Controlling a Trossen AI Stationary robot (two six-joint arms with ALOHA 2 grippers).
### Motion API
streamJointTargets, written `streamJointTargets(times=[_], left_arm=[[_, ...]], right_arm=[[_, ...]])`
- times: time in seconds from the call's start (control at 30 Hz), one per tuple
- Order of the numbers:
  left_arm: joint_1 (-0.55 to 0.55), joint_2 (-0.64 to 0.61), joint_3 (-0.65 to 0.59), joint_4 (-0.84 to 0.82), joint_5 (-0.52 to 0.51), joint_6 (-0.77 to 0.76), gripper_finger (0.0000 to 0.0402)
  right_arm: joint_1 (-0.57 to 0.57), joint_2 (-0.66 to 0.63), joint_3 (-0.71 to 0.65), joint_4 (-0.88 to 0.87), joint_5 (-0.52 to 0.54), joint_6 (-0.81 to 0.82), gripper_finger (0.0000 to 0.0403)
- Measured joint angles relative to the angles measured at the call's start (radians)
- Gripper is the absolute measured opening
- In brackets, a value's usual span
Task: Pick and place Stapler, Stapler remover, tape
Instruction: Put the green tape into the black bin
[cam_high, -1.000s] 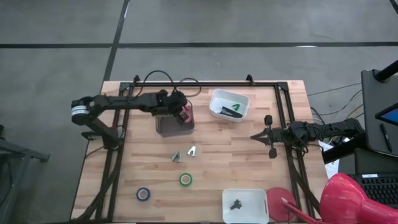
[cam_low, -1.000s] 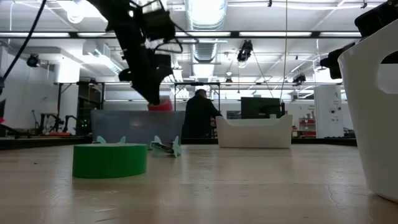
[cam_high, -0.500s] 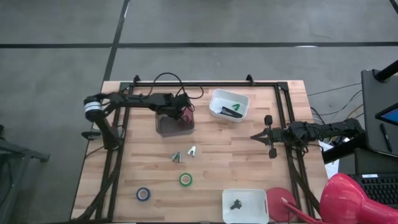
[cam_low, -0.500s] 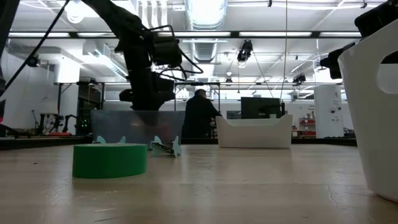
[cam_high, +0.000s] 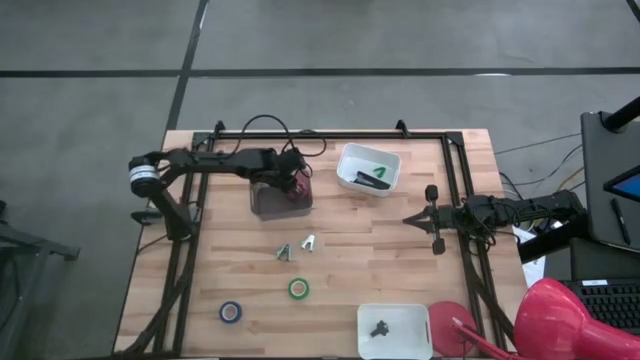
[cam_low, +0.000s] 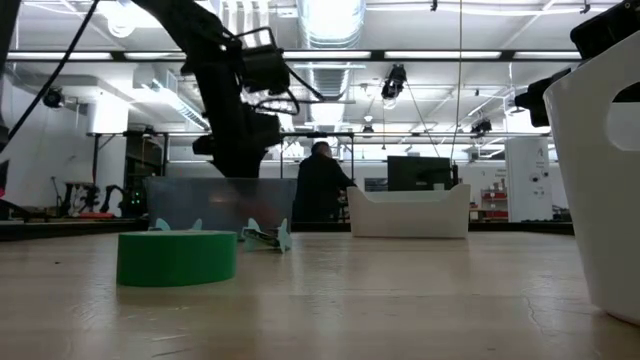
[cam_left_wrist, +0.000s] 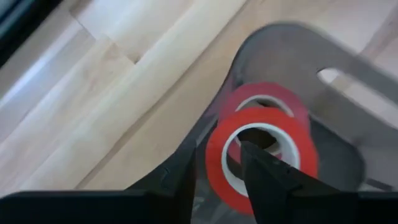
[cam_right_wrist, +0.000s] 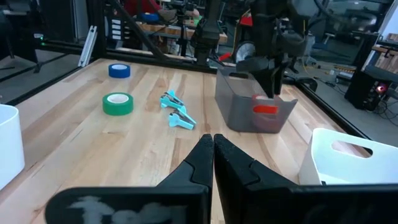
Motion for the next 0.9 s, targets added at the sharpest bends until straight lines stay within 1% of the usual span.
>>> streamJointTargets(times=[0.13,0.23,0.3,0.47,0.57,0.67,0.77,0.9], left_arm=[[-0.008,-0.053,0.000,-0.004,0.010,-0.001,0.0141],[-0.042,-0.099,0.000,-0.026,0.064,-0.002,0.0144],[-0.086,-0.132,0.000,-0.026,0.091,-0.003,0.0143],[-0.241,-0.189,0.000,0.043,0.096,0.011,0.0143],[-0.346,-0.199,0.000,0.074,0.102,0.015,0.0142],[-0.454,-0.199,0.000,0.083,0.105,0.009,0.0140],[-0.553,-0.193,0.000,0.089,0.101,-0.033,0.0140],[-0.664,-0.161,0.000,0.117,0.072,-0.057,0.0140]], right_arm=[[0.000,0.000,0.000,0.000,0.000,0.000,0.0008],[0.000,0.000,0.000,0.000,0.000,0.002,0.0008],[0.000,0.000,0.000,0.000,0.000,0.000,0.0008],[0.000,-0.001,0.000,0.000,0.000,0.000,0.0008],[0.000,0.000,0.000,0.000,0.000,0.001,0.0008],[0.000,0.000,0.000,0.000,0.000,0.002,0.0008],[0.000,-0.001,0.000,0.000,0.000,0.000,0.0008],[0.000,-0.001,0.000,0.000,0.000,0.000,0.0008]])
